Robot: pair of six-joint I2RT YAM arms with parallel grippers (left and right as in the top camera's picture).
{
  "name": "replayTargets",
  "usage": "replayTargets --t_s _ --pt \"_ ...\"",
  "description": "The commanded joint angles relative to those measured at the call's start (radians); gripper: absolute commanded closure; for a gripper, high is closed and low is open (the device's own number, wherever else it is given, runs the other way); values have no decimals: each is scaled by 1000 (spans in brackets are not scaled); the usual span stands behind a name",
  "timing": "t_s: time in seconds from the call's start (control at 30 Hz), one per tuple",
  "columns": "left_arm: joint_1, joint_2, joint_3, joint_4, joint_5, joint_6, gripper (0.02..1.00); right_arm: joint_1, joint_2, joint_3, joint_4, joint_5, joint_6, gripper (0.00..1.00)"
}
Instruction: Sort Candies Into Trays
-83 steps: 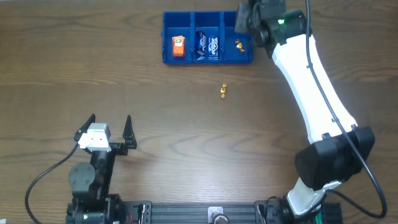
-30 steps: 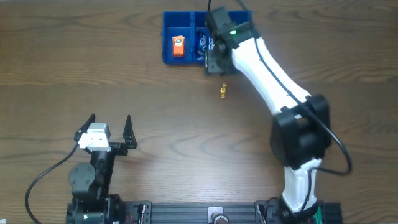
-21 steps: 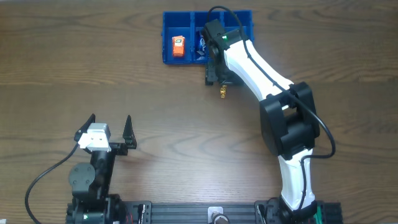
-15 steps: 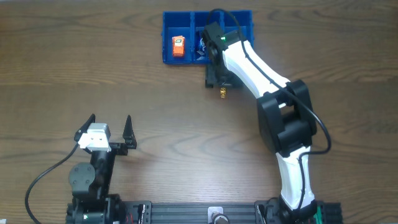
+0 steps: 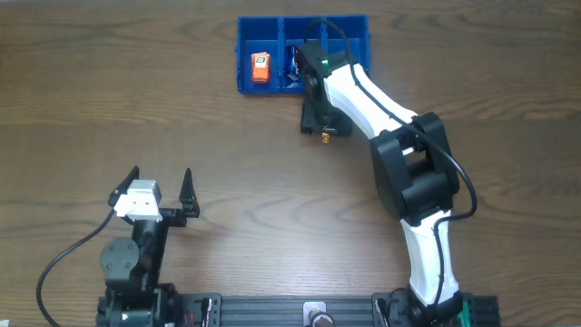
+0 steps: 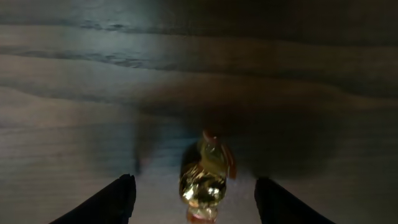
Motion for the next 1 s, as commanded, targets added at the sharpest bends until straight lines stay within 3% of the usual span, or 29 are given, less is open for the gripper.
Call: replayTargets --t_s 0.03,0.43,1.0 --pt "-3 -6 -19 -34 18 15 20 -13 7 -19 20 -5 -4 367" --pt "-4 -6 -19 -34 18 15 20 -18 7 -19 31 -5 -8 507" --pt "-4 -6 -19 -34 18 15 20 -18 7 -20 42 -5 -11 612"
